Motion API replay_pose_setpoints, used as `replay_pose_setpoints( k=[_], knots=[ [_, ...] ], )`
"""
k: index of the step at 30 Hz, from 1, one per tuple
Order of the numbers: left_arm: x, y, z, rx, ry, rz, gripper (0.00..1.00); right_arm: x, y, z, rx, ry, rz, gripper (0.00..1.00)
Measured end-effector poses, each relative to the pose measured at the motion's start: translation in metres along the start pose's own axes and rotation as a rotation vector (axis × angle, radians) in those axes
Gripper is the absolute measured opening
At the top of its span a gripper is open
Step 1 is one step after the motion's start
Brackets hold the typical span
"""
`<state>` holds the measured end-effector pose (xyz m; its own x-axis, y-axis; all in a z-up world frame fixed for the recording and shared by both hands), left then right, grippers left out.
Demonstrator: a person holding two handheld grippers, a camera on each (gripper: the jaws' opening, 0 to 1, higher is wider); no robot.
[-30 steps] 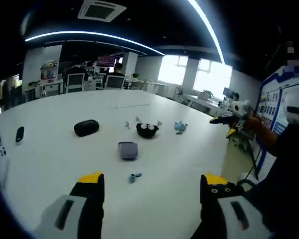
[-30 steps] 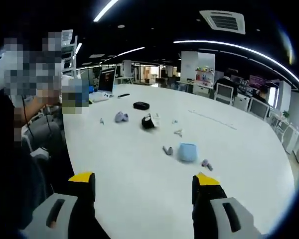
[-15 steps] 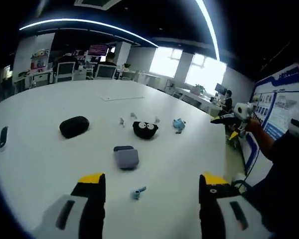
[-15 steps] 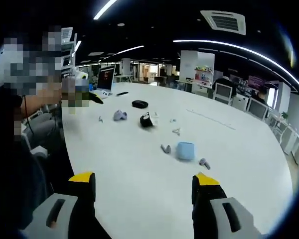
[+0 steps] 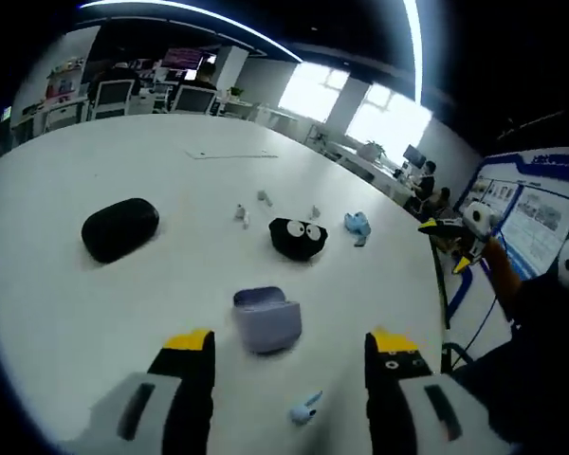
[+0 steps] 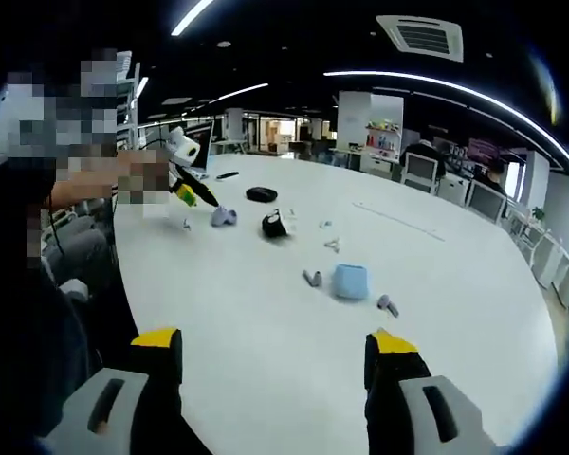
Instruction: Pick up the earbuds from the table and place the earbuds into the earbud case
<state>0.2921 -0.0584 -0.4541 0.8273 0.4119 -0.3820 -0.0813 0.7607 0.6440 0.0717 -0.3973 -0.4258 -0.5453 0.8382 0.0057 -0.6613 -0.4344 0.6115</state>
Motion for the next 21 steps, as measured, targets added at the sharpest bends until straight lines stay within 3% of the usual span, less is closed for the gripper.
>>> replay_pose_setpoints(
  k=[5,9,16,21],
  knots=[
    [0.006,-0.007,0.003,-0.007,0.017,-0.036,0.55,-0.002,-0.001,0.0,0.004,-0.011,-0.004,0.76],
    [0.009,-0.016,0.0,0.018,0.028,-0.051,0.54,-0.002,-0.001,-0.001,0.009,-0.014,-0.005,0.76],
    [0.008,-0.023,0.003,0.009,0.027,-0.089,0.48,-0.003,-0.001,-0.002,0.008,-0.025,-0.013,0.76],
    [0.01,-0.027,0.004,0.017,0.022,-0.083,0.4,-0.003,0.0,-0.004,0.009,-0.033,-0.016,0.76]
  ],
)
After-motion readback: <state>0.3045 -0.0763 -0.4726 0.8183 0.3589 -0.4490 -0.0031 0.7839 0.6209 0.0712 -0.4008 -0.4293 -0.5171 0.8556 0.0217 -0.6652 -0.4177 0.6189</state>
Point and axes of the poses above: the point that each gripper's makers call its tool centre point, and the gripper's own axes: y roughly backward along the fingers, x roughly to its left, z roughly out of its top, the point moved 5 cm from there along y, roughly backward along the fingers, and after that the axes turned 7 degrees about x, right-handed, at the moved point
